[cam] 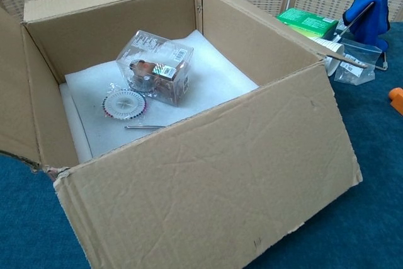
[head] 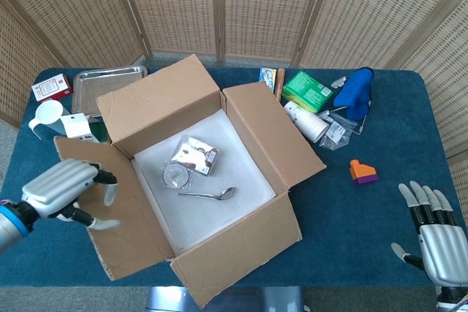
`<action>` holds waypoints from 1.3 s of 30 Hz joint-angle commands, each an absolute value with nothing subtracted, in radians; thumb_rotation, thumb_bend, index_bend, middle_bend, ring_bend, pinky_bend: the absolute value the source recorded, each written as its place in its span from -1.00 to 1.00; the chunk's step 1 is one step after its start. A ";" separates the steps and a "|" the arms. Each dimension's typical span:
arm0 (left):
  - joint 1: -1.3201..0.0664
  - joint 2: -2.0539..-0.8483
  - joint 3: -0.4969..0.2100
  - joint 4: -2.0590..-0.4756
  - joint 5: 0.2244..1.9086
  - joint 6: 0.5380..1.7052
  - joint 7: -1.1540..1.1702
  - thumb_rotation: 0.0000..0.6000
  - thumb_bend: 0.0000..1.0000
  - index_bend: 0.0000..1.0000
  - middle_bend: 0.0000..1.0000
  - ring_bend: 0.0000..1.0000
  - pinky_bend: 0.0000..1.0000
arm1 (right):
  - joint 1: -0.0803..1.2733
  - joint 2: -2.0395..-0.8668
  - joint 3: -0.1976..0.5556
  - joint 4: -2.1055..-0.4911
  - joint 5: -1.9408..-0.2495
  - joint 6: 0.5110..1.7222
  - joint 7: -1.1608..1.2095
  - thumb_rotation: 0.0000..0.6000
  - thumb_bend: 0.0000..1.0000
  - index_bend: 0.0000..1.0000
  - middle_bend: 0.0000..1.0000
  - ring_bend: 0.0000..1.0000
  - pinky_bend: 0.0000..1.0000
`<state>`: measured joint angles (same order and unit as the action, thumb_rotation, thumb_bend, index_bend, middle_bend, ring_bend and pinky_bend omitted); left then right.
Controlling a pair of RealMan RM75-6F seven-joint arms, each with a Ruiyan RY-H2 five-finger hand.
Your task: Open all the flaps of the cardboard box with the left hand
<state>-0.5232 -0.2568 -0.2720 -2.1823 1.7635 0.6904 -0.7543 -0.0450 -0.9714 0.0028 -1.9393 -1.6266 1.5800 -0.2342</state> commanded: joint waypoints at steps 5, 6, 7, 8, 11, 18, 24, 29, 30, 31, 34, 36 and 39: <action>-0.521 -0.296 -0.232 -2.132 1.797 0.694 -0.769 0.29 -1.00 0.21 0.16 -0.15 -0.16 | -0.045 -0.971 0.004 -1.941 -1.625 1.580 -0.233 1.00 -1.00 -1.00 -1.00 -1.00 -1.00; -0.520 -0.308 -0.222 -2.121 1.795 0.688 -0.766 0.28 -1.00 0.21 0.16 -0.16 -0.16 | -0.045 -0.970 0.004 -1.941 -1.624 1.581 -0.232 1.00 -1.00 -1.00 -1.00 -1.00 -1.00; -0.520 -0.319 -0.216 -2.113 1.794 0.684 -0.763 0.28 -1.00 0.21 0.16 -0.15 -0.16 | -0.045 -0.969 0.005 -1.941 -1.623 1.580 -0.231 1.00 -1.00 -1.00 -1.00 -1.00 -1.00; -0.521 -0.327 -0.211 -2.108 1.793 0.684 -0.758 0.27 -1.00 0.21 0.16 -0.15 -0.18 | -0.045 -0.969 0.004 -1.941 -1.623 1.580 -0.230 1.00 -1.00 -1.00 -1.00 -1.00 -1.00; -0.516 -0.355 -0.188 -2.086 1.790 0.685 -0.726 0.25 -1.00 0.21 0.15 -0.16 -0.26 | -0.046 -0.966 0.005 -1.942 -1.624 1.583 -0.226 1.00 -1.00 -1.00 -1.00 -1.00 -1.00; -0.484 -0.393 -0.173 -2.048 1.749 0.759 -0.610 0.23 -1.00 -0.29 -0.68 -0.72 -0.50 | -0.047 -0.964 0.006 -1.942 -1.624 1.585 -0.220 1.00 -1.00 -1.00 -1.00 -1.00 -1.00; -0.422 -0.444 -0.170 -2.020 1.677 0.899 -0.455 1.00 -1.00 -1.00 -1.00 -1.00 -0.50 | -0.049 -0.963 0.006 -1.942 -1.625 1.588 -0.216 1.00 -1.00 -1.00 -1.00 -1.00 -1.00; -0.337 -0.526 -0.163 -1.975 1.629 1.094 -0.305 1.00 -1.00 -1.00 -1.00 -1.00 -0.64 | -0.048 -0.962 0.008 -1.939 -1.624 1.590 -0.210 1.00 -1.00 -1.00 -1.00 -1.00 -1.00; -0.318 -0.539 -0.157 -1.965 1.622 1.126 -0.283 1.00 -1.00 -1.00 -1.00 -1.00 -0.75 | -0.048 -0.963 0.010 -1.938 -1.624 1.591 -0.210 1.00 -1.00 -1.00 -1.00 -1.00 -1.00; -0.302 -0.549 -0.151 -1.951 1.615 1.153 -0.256 1.00 -1.00 -1.00 -1.00 -1.00 -0.86 | -0.048 -0.964 0.011 -1.936 -1.625 1.593 -0.210 1.00 -1.00 -1.00 -1.00 -1.00 -1.00; -0.240 -0.586 -0.120 -1.922 1.588 1.228 -0.196 1.00 -1.00 -1.00 -1.00 -1.00 -0.99 | -0.047 -0.964 0.011 -1.934 -1.630 1.594 -0.202 1.00 -1.00 -1.00 -1.00 -1.00 -1.00; -0.192 -0.628 -0.099 -1.901 1.574 1.294 -0.183 1.00 -1.00 -1.00 -1.00 -1.00 -1.00 | -0.047 -0.964 0.013 -1.932 -1.630 1.597 -0.196 1.00 -1.00 -1.00 -1.00 -1.00 -1.00; -0.129 -0.693 -0.069 -1.864 1.558 1.372 -0.161 1.00 -1.00 -1.00 -1.00 -1.00 -1.00 | -0.049 -0.970 0.020 -1.927 -1.632 1.610 -0.194 1.00 -1.00 -1.00 -1.00 -1.00 -1.00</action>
<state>-0.1800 -0.6390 -0.1018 -1.9017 1.5838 1.3129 -0.1880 -0.0481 -0.9671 0.0168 -1.9289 -1.6313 1.6051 -0.1947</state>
